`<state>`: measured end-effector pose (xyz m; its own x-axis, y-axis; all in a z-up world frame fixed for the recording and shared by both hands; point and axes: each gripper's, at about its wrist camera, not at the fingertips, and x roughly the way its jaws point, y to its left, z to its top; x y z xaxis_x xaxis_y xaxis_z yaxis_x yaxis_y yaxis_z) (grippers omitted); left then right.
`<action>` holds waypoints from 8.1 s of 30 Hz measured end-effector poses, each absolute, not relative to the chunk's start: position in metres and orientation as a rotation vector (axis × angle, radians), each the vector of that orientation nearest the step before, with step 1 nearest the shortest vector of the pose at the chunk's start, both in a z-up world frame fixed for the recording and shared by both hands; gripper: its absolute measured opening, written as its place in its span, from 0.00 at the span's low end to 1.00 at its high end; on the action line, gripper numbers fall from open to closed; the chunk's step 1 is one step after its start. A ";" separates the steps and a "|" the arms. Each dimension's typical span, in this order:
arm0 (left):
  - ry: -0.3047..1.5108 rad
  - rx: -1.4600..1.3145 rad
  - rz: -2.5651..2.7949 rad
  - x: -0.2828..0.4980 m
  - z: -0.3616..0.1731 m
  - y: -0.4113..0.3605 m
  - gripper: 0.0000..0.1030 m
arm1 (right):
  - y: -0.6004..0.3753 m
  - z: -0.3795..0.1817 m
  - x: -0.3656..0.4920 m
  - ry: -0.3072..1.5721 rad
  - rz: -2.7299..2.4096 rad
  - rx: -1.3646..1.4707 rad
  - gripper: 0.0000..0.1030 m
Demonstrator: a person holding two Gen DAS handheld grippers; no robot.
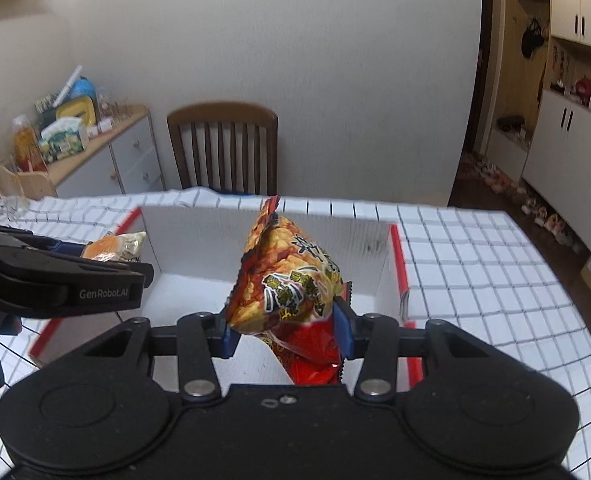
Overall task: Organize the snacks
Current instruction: 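Lift and carry the cake and chip bag over the red box with both tools, then open both tools to drop the cake and chip bag into the box, then move both tools back toward the remaining snacks on the table, then grasp the copper foil bag with the left tool while the right tool grasps the yellow candy pack, then carry the copper bag and yellow pack over the red box with both tools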
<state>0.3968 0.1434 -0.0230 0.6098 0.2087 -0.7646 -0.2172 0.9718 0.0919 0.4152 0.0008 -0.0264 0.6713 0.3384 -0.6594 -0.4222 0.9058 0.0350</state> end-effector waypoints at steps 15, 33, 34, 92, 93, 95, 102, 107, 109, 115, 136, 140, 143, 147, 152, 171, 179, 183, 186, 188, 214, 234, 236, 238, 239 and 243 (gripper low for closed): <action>1.055 0.012 0.250 0.420 -0.058 0.136 0.50 | 0.004 -0.052 0.425 0.846 0.402 -0.149 0.44; 1.014 0.040 0.259 0.420 -0.052 0.135 0.65 | -0.007 -0.049 0.427 0.826 0.385 -0.136 0.70; 1.003 0.034 0.259 0.418 -0.048 0.135 0.65 | -0.008 -0.047 0.426 0.821 0.387 -0.133 0.71; 0.723 -0.071 0.103 0.149 0.032 0.086 0.76 | -0.113 0.027 0.208 0.663 0.501 -0.052 1.00; 0.722 -0.070 0.101 0.145 0.029 0.085 0.81 | -0.116 0.024 0.204 0.668 0.506 -0.050 1.00; 0.709 -0.071 0.099 0.133 0.021 0.081 0.82 | -0.121 0.018 0.196 0.676 0.508 -0.046 1.00; 0.762 -0.147 0.048 0.112 -0.008 0.073 0.82 | -0.139 0.001 0.183 0.705 0.484 -0.014 1.00; 0.802 -0.164 0.034 0.106 -0.025 0.056 0.83 | -0.150 -0.012 0.183 0.723 0.442 -0.003 1.00; 0.818 -0.168 0.026 0.105 -0.033 0.048 0.83 | -0.153 -0.017 0.186 0.730 0.424 -0.004 1.00; 0.867 -0.180 0.007 0.110 -0.055 0.025 0.82 | -0.162 -0.034 0.200 0.756 0.363 -0.002 1.00; 0.989 -0.271 0.100 0.138 -0.096 -0.013 0.82 | -0.173 -0.097 0.227 0.872 0.334 -0.045 0.88; 1.015 -0.294 0.102 0.141 -0.102 -0.014 0.82 | -0.170 -0.105 0.233 0.877 0.333 -0.048 0.84; 1.023 -0.296 0.094 0.141 -0.105 -0.015 0.82 | -0.165 -0.110 0.236 0.881 0.346 -0.060 0.78; 1.023 -0.300 0.106 0.142 -0.107 -0.014 0.82 | -0.160 -0.114 0.240 0.872 0.349 -0.095 0.75; 1.023 -0.301 0.105 0.143 -0.108 -0.014 0.82 | -0.161 -0.118 0.243 0.872 0.339 -0.102 0.70; 0.997 -0.294 0.059 0.136 -0.105 -0.012 0.52 | -0.164 -0.116 0.235 0.835 0.340 -0.112 0.37; 1.000 -0.296 0.064 0.130 -0.103 -0.007 0.51 | -0.171 -0.108 0.222 0.812 0.341 -0.102 0.33; 0.996 -0.297 0.061 0.126 -0.099 -0.005 0.51 | -0.175 -0.102 0.214 0.791 0.343 -0.085 0.30; 0.988 -0.300 0.051 0.124 -0.094 -0.003 0.51 | -0.176 -0.100 0.207 0.775 0.347 -0.093 0.28; 0.979 -0.295 0.048 0.122 -0.089 -0.002 0.51 | -0.177 -0.099 0.204 0.766 0.345 -0.092 0.27; 0.760 -0.232 0.037 0.146 0.006 0.024 0.51 | -0.167 -0.010 0.191 0.567 0.418 -0.027 0.26; 0.647 -0.157 0.120 0.217 0.056 0.057 0.51 | -0.107 0.042 0.247 0.469 0.458 -0.040 0.25; 0.645 -0.149 0.123 0.224 0.060 0.059 0.51 | -0.100 0.044 0.252 0.465 0.460 -0.043 0.25; 0.639 -0.142 0.133 0.231 0.062 0.061 0.51 | -0.096 0.045 0.258 0.463 0.461 -0.042 0.25; 0.636 -0.136 0.138 0.233 0.064 0.062 0.51 | -0.093 0.046 0.260 0.464 0.462 -0.040 0.25; 0.631 -0.105 0.164 0.248 0.068 0.067 0.51 | -0.084 0.047 0.274 0.465 0.458 -0.045 0.25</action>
